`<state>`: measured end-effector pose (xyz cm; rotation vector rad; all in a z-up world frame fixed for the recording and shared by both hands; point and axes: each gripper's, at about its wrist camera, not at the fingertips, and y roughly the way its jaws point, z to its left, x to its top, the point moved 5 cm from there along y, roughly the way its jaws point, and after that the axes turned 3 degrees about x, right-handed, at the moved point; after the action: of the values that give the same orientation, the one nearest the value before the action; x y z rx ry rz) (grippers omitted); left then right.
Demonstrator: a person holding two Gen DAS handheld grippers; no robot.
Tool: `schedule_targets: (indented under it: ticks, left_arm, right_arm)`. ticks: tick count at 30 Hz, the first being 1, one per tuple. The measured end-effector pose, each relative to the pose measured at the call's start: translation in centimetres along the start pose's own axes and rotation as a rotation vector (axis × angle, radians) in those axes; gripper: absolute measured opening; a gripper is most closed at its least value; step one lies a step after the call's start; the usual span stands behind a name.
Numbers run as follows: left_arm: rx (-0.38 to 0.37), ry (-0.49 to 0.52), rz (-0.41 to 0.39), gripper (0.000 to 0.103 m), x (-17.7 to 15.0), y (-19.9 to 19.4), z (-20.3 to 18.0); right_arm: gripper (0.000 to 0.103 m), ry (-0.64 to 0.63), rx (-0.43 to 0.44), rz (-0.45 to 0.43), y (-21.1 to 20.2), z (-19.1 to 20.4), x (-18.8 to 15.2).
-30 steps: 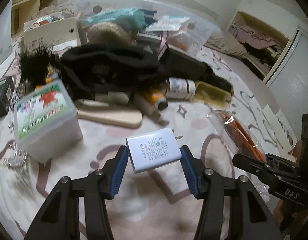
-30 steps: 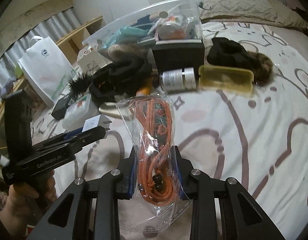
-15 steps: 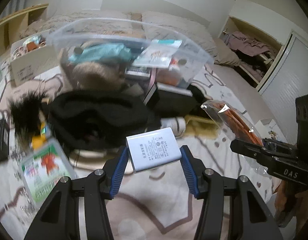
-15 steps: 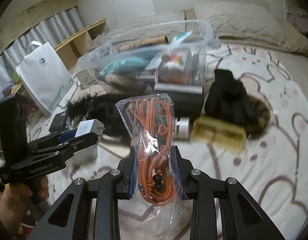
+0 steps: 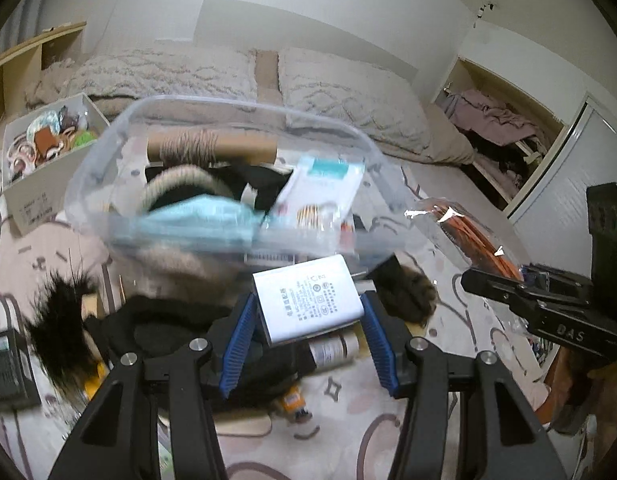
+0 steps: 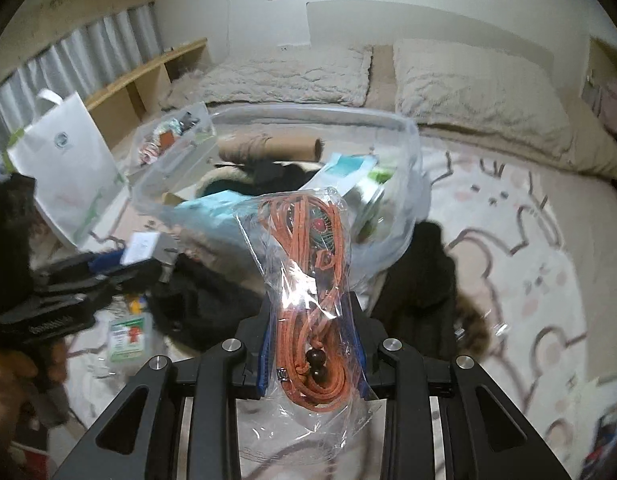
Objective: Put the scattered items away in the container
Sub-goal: 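Carry the cable bag over the clear container and open the right tool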
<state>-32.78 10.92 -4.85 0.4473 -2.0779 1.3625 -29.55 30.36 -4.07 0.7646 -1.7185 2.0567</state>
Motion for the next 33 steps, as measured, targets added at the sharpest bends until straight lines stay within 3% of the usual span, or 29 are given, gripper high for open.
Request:
schedule_targets:
  ticks: [12,17,23,28,33]
  left_arm:
    - [-0.006,-0.022,0.015,0.053,4.4,0.2,1.3]
    - [-0.002,-0.034,0.003,0.053,5.6,-0.1,2.2]
    - [-0.002,-0.054,0.006,0.053,5.8,-0.3,3.4]
    - [-0.003,-0.068,0.014,0.053,5.7,-0.4,4.3]
    - [0.003,-0.08,0.009,0.053,5.7,-0.8,5.3]
  right_arm:
    - [0.032,-0.337,-0.296,0.185,2.9,-3.6,6.9]
    - [0.032,-0.637,-0.41,0.405,6.5,-3.6,6.8]
    - [0.032,-0.992,-0.44,0.695,9.7,-2.4,5.0]
    - [0.032,-1.185,-0.444,0.874,11.7,-0.8,5.0]
    - [0.032,-1.288,-0.414,1.013,13.9,0.3,4.3]
